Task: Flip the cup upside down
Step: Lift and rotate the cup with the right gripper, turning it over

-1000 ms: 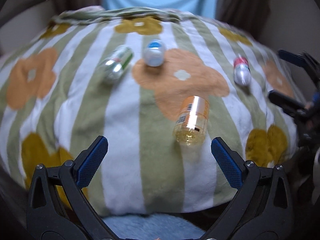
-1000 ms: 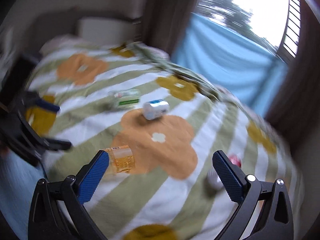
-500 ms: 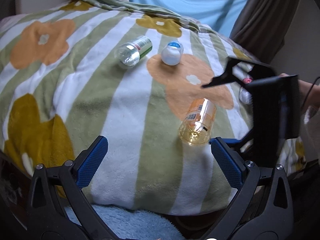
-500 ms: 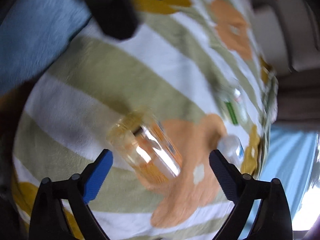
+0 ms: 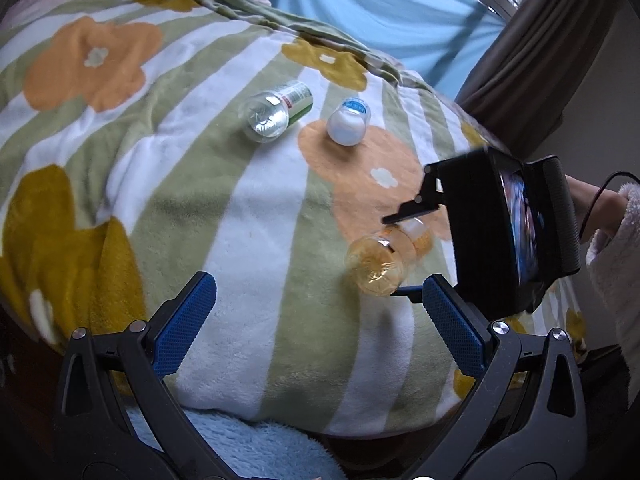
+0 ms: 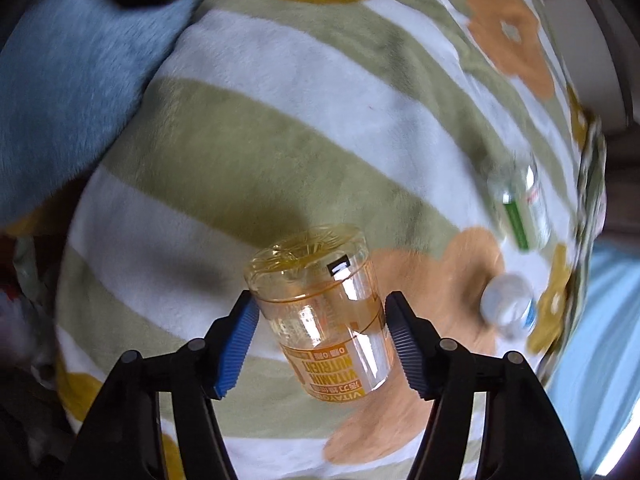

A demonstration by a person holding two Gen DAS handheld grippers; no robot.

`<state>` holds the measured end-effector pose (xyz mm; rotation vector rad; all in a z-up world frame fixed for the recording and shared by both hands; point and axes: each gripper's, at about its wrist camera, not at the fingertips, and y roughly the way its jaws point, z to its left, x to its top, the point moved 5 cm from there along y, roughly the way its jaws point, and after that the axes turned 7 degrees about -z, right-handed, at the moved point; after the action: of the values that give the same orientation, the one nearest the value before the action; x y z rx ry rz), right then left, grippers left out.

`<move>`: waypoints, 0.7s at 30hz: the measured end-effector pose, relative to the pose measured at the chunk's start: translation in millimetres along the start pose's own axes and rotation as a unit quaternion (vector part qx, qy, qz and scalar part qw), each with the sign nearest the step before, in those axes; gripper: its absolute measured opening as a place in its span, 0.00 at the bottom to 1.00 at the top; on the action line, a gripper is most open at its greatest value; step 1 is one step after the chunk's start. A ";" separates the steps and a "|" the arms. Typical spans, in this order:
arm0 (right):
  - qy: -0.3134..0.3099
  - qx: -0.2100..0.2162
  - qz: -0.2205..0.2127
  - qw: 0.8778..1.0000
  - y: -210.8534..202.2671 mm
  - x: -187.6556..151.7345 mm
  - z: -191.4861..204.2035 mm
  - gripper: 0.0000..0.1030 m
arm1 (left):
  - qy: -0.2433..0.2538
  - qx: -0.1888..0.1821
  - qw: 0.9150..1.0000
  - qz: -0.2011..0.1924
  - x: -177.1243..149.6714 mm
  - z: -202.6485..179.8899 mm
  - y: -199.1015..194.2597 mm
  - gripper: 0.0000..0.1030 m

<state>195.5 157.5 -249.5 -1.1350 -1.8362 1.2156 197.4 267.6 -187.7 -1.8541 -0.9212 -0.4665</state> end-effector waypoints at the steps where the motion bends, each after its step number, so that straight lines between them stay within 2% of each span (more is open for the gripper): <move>1: 0.036 0.013 0.010 0.999 -0.4 -0.8 -4.1 0.59 | -0.001 -0.002 1.000 0.000 -0.2 0.4 -0.2 1.00; 2: 0.076 0.025 0.021 0.997 -1.6 -3.8 -9.2 0.59 | -0.002 -0.004 1.000 0.001 0.0 1.2 -0.4 1.00; 4: 0.179 0.062 0.048 0.981 -2.0 -13.8 -22.6 0.59 | -0.004 -0.007 1.000 0.002 -0.3 1.8 -0.9 1.00; 7: 0.300 0.086 0.065 0.948 -7.2 -25.7 -34.7 0.59 | -0.007 -0.012 1.000 0.003 -1.1 1.9 -1.3 1.00; 9: 0.379 0.105 0.069 0.917 -9.6 -32.2 -39.5 0.59 | -0.006 -0.015 1.000 0.003 -1.8 1.3 -1.6 1.00; 11: 0.420 0.117 0.079 0.897 -7.8 -34.8 -38.4 0.59 | -0.006 -0.017 1.000 0.005 -2.2 0.8 -0.8 1.00; 17: 0.463 0.118 0.125 0.869 14.0 -38.5 -35.7 0.60 | -0.006 -0.021 1.000 0.008 -3.2 1.4 -0.4 1.00; 19: 0.466 0.119 0.134 0.867 17.6 -37.5 -41.1 0.60 | -0.006 -0.022 1.000 0.008 -3.3 1.5 -0.1 1.00; 21: 0.455 0.124 0.148 0.869 20.0 -35.3 -41.2 0.60 | -0.007 -0.022 1.000 0.009 -3.5 1.3 0.0 1.00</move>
<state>251.6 144.5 -255.3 -1.5165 -0.7913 0.7941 195.0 267.4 -190.7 -1.9057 -0.9101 -0.4672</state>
